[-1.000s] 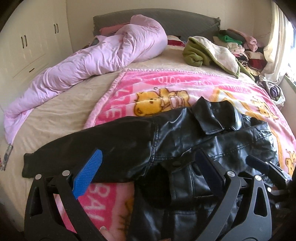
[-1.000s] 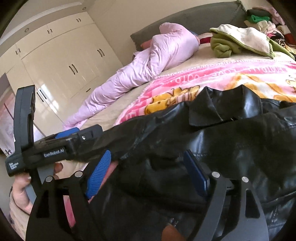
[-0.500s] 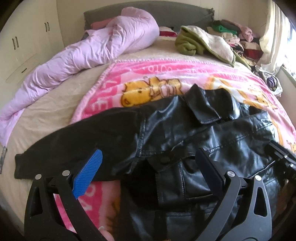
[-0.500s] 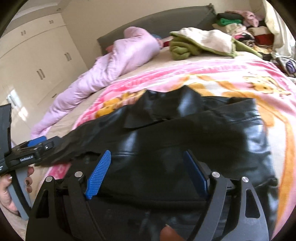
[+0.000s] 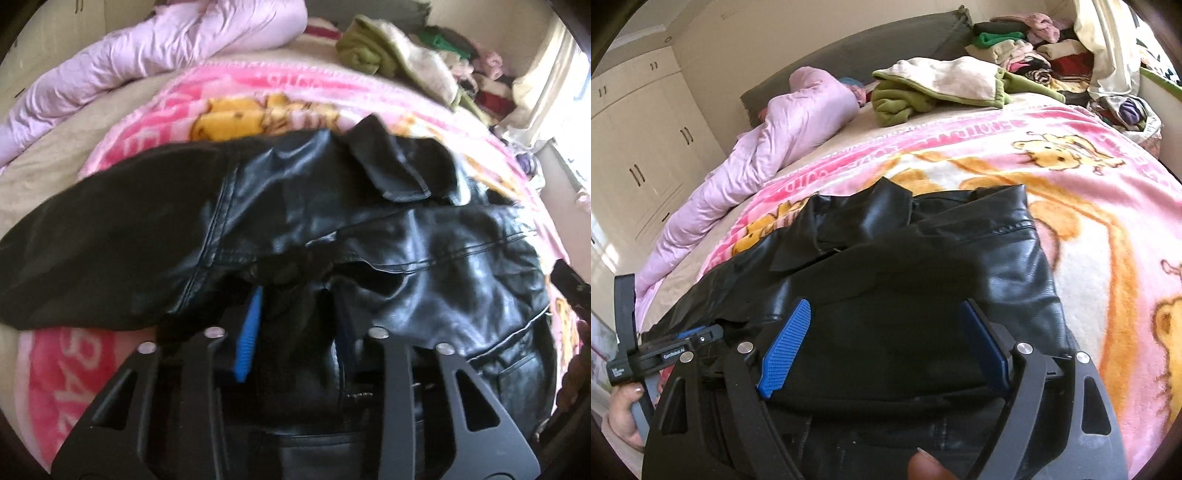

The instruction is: Fold large clothes

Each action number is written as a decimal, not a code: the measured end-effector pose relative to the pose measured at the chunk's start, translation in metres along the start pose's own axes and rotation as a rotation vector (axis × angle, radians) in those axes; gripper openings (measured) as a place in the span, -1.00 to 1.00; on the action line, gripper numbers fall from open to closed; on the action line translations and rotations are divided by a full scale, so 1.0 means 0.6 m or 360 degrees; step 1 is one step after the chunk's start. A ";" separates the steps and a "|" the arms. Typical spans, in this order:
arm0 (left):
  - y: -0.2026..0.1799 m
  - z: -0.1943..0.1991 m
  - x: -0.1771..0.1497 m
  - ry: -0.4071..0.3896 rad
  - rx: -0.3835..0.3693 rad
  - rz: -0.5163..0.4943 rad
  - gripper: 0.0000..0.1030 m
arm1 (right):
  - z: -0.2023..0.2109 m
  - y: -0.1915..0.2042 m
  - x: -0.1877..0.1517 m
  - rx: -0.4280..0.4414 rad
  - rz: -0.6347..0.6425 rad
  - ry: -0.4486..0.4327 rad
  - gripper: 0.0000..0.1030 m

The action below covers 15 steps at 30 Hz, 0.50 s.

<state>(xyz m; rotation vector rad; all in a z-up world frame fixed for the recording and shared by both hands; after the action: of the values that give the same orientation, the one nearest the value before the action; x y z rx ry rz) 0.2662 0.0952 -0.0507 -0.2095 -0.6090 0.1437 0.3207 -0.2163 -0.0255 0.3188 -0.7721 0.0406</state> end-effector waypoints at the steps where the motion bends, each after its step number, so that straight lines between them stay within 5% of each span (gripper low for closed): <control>1: -0.006 0.008 0.002 -0.0025 -0.0011 -0.0015 -0.67 | 0.001 -0.002 0.000 -0.0002 -0.0001 -0.0002 0.59; 9: -0.079 0.153 0.055 -0.0394 -0.0174 -0.0187 -0.80 | 0.014 -0.031 0.024 -0.0060 -0.0043 -0.0071 0.59; 12: -0.091 0.182 0.079 -0.0503 -0.0118 -0.0245 -0.80 | 0.017 -0.034 0.038 -0.0063 -0.0056 -0.0095 0.59; 15: -0.081 0.157 0.091 -0.0486 0.0016 -0.0278 -0.80 | 0.019 -0.025 0.056 -0.0070 -0.0021 -0.0129 0.59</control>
<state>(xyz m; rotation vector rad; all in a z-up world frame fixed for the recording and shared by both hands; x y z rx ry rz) 0.2593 0.0731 0.0663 -0.1242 -0.9265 0.0093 0.3395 -0.2367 0.0014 0.2850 -0.8503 -0.0019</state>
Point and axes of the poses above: each gripper's, at about its wrist camera, not at the fingertips, and z roughly against the way its jaws point, y to its left, x to its top, the point moved 3 cm from there along -z, roughly the way its jaws point, and after that the axes turned 6 degrees about -x, right-handed, at the moved point
